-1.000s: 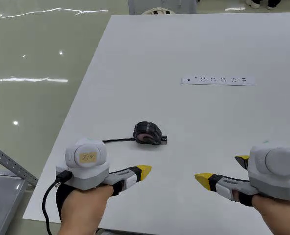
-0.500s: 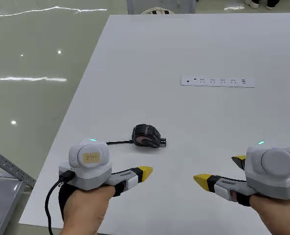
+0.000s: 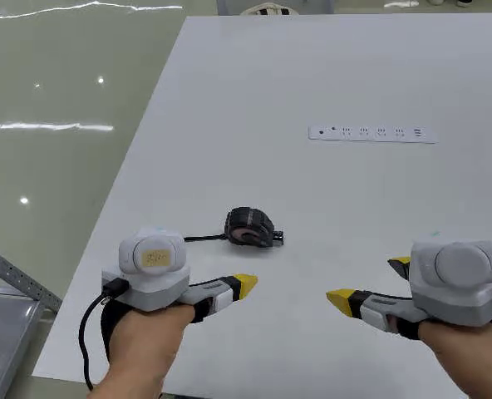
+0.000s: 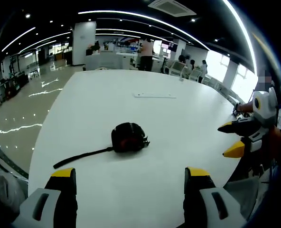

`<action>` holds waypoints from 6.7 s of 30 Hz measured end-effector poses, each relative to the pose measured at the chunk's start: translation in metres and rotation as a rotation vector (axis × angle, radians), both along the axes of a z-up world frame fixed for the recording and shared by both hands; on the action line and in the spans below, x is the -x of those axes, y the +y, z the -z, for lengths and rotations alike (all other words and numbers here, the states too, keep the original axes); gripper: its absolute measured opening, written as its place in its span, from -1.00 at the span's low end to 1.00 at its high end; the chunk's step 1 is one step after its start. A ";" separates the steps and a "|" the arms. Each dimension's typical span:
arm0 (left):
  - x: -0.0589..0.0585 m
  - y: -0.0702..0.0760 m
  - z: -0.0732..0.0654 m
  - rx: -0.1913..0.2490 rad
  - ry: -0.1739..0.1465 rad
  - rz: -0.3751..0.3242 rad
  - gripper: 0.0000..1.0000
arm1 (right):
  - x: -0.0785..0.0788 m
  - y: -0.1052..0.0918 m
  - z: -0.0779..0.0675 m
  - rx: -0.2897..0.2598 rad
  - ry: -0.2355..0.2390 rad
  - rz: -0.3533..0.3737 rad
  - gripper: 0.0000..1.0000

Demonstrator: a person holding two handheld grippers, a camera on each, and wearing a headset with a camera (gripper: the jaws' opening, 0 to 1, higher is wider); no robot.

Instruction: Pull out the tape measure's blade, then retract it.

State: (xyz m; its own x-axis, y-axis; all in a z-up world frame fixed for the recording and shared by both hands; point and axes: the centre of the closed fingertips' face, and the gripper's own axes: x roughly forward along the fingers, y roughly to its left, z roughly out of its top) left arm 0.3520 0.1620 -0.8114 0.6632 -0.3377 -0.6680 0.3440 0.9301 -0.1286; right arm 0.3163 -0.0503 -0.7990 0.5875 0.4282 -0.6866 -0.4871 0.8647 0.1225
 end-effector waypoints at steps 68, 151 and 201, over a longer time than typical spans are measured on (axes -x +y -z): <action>-0.065 -0.004 0.043 -0.099 -0.026 0.173 0.71 | -0.057 0.038 0.039 0.061 -0.005 -0.219 0.20; -0.113 -0.049 0.068 -0.266 -0.095 0.949 0.07 | -0.123 0.076 0.116 0.260 -0.074 -0.742 -0.24; -0.110 -0.076 0.087 -0.333 -0.070 1.203 -0.28 | -0.134 0.106 0.131 0.264 -0.072 -0.895 -0.56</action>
State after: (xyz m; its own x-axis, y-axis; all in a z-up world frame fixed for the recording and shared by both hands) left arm 0.4619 0.0860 -0.8986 0.0888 -0.5755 -0.8130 0.9944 0.0048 0.1052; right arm 0.4499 0.0558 -0.9302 0.1589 0.5774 -0.8008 -0.9839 0.1596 -0.0802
